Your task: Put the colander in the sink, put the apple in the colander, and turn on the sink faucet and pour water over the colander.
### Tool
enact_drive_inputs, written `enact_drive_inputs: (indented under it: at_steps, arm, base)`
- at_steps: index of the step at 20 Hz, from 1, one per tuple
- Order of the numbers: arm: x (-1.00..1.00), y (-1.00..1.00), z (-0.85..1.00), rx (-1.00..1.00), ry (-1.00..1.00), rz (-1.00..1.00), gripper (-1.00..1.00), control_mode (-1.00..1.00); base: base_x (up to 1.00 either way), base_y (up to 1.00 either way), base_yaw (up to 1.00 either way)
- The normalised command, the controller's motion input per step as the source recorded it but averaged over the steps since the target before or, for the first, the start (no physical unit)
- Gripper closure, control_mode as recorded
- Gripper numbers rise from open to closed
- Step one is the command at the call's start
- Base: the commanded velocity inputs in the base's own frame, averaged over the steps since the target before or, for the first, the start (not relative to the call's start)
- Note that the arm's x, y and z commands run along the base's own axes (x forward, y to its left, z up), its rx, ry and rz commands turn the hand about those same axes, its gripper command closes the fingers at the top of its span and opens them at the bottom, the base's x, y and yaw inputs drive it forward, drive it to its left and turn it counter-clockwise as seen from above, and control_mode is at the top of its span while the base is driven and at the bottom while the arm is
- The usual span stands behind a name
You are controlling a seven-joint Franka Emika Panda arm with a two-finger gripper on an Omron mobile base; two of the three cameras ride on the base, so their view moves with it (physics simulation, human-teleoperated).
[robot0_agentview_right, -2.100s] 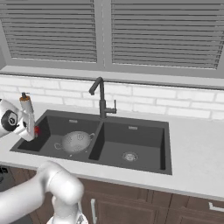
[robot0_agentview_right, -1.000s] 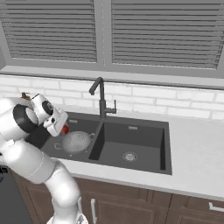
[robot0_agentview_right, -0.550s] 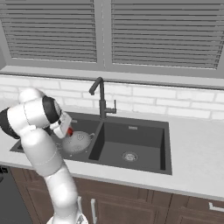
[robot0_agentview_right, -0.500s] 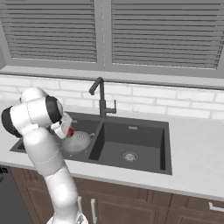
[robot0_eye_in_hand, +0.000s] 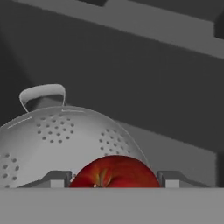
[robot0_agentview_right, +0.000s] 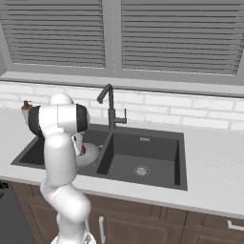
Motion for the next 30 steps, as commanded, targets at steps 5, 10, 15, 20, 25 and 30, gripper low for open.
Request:
enact_drive_inputs:
  at_steps: [5,10,15,20,25,30]
  arm:
    - [0.00,0.06,-0.43,-0.02,-0.01,0.00,1.00,-1.00]
    - [0.00,0.27,-0.46,-0.08,0.00,0.00,1.00,-1.00]
    - [0.00,0.30,-0.53,-0.10,-0.01,0.00,1.00,-1.00]
    - [0.00,0.24,-0.50,-0.09,0.00,0.00,1.00,-1.00]
    - [0.04,0.11,-0.48,-0.06,-0.04,0.00,1.00,-1.00]
    - [-0.06,-0.02,-0.05,0.03,-0.25,0.04,-1.00,-1.00]
  base:
    - [0.00,0.00,0.00]
    - [0.00,0.00,0.00]
    - [0.00,0.00,0.00]
    - [0.00,0.00,0.00]
    - [0.00,0.00,0.00]
    - [0.00,0.00,0.00]
